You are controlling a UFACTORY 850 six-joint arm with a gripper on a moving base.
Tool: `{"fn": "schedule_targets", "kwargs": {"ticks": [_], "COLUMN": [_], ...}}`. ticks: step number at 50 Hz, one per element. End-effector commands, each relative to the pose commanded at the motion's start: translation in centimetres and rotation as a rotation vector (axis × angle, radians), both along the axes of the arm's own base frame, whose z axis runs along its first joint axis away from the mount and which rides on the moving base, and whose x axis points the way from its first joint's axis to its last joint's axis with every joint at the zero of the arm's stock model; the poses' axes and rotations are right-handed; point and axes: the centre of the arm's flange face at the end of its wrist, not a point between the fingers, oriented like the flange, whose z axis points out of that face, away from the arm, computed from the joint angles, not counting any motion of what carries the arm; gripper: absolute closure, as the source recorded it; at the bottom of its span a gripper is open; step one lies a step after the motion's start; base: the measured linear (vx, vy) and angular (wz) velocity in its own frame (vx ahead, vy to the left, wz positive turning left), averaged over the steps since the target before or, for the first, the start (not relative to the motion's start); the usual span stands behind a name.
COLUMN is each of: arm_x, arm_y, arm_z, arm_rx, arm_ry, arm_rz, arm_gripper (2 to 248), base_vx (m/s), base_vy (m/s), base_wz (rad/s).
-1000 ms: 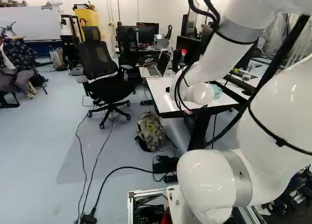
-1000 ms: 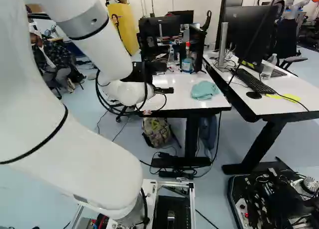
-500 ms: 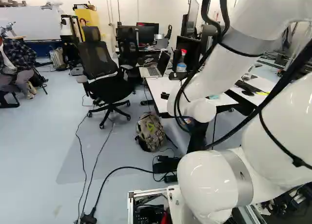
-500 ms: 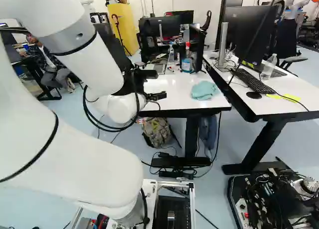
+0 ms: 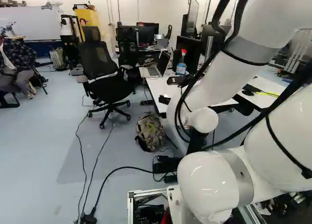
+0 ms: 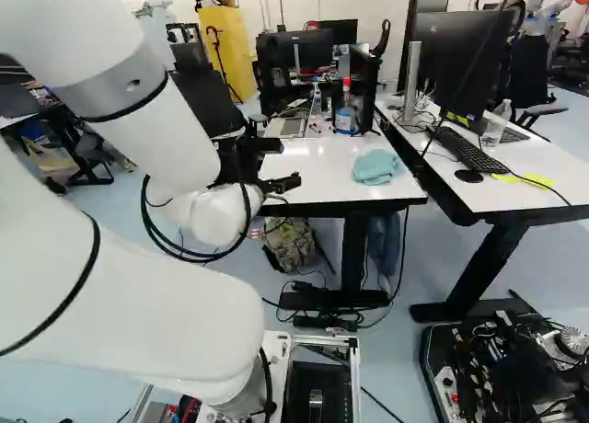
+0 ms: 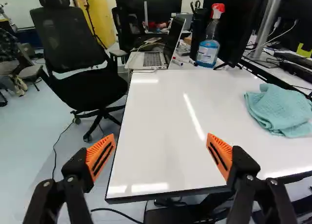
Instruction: Clean the table with the green towel
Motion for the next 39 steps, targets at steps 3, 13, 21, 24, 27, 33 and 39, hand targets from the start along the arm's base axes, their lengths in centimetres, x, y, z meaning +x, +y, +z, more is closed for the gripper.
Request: {"fn": "schedule_targets", "kwargs": {"ticks": [3, 13, 21, 24, 27, 33, 39], "arm_x": [-0.12, -0.27, -0.27, -0.27, -0.27, -0.27, -0.27], "arm_y": [0.05, 0.11, 0.11, 0.11, 0.11, 0.11, 0.11], "arm_z": [-0.05, -0.11, -0.11, -0.11, -0.11, -0.11, -0.11], "arm_rx": [0.000, 0.000, 0.000, 0.000, 0.000, 0.000, 0.000], "arm_ry": [-0.002, -0.004, -0.004, -0.004, -0.004, -0.004, -0.004], "arm_rz": [0.002, 0.005, 0.005, 0.005, 0.005, 0.005, 0.005], "arm_gripper": [3, 3, 3, 3, 3, 3, 3], "base_vx": [0.000, 0.000, 0.000, 0.000, 0.000, 0.000, 0.000], "base_vy": [0.000, 0.000, 0.000, 0.000, 0.000, 0.000, 0.000], "base_wz": [0.000, 0.000, 0.000, 0.000, 0.000, 0.000, 0.000]}}
